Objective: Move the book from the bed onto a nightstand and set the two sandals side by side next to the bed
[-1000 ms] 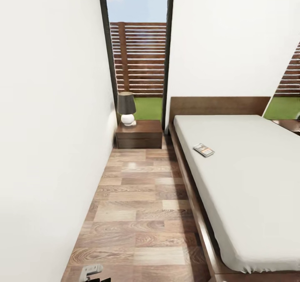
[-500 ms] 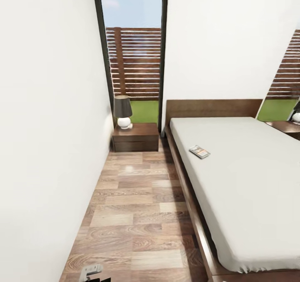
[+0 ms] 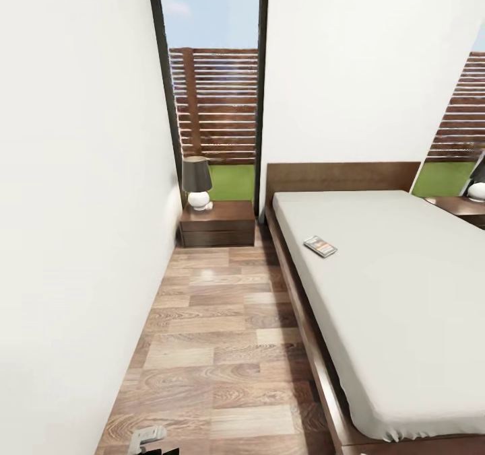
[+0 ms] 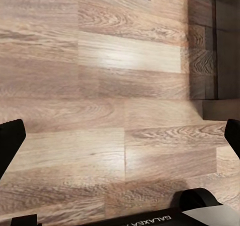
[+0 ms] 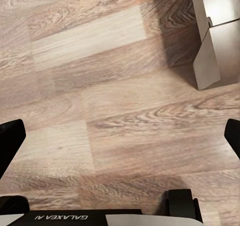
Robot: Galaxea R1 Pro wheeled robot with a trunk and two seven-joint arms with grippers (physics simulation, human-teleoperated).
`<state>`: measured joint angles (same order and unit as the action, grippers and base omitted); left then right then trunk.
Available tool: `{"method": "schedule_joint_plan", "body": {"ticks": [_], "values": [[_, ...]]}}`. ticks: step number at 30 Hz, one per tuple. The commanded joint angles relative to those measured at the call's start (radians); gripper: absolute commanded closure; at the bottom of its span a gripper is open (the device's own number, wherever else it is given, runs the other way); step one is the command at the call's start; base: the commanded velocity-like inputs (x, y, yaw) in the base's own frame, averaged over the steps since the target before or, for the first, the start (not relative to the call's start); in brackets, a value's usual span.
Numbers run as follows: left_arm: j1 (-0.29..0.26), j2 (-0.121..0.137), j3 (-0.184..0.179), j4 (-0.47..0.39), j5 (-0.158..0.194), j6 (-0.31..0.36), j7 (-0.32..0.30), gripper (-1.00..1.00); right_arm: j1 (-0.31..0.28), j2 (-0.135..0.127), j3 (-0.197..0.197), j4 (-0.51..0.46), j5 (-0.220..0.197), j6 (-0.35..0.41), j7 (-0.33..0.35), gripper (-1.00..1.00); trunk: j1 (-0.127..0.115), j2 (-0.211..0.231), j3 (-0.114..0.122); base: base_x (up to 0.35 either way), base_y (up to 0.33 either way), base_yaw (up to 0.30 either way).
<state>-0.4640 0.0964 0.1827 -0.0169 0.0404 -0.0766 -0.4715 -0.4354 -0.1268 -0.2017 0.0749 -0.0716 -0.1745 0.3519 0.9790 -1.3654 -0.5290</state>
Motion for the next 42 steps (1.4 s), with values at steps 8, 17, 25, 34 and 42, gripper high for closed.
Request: {"method": "schedule_joint_plan", "body": {"ticks": [8, 17, 25, 34, 42], "values": [[-0.001, 0.000, 0.001, 0.002, 0.004, -0.002, -0.004, -1.00, -0.002, -0.001, -0.002, 0.005, -0.007, -0.006, 0.006, -1.00, 0.000, -0.001, 0.002, 0.000, 0.000, 0.000], [-0.001, 0.000, 0.001, 0.002, 0.004, -0.002, -0.004, -1.00, -0.002, -0.001, -0.002, 0.005, -0.008, -0.006, 0.003, -1.00, 0.000, -0.001, 0.013, 0.000, 0.000, 0.000], [-0.001, 0.000, 0.001, 0.002, 0.004, -0.002, -0.004, -1.00, -0.002, 0.000, -0.002, 0.005, -0.008, -0.006, 0.002, -1.00, 0.000, -0.001, 0.015, 0.097, 0.000, 0.000], [-0.001, 0.000, 0.001, 0.002, 0.004, -0.002, -0.004, -1.00, -0.002, 0.002, -0.002, 0.005, -0.006, -0.005, 0.003, -1.00, 0.000, -0.001, 0.015, 0.211, 0.000, 0.003], [-0.001, 0.000, 0.001, 0.002, 0.004, -0.002, -0.004, -1.00, -0.002, 0.002, -0.002, 0.005, -0.008, -0.005, 0.002, -1.00, 0.000, -0.001, 0.015, 0.017, 0.000, 0.178]]}}
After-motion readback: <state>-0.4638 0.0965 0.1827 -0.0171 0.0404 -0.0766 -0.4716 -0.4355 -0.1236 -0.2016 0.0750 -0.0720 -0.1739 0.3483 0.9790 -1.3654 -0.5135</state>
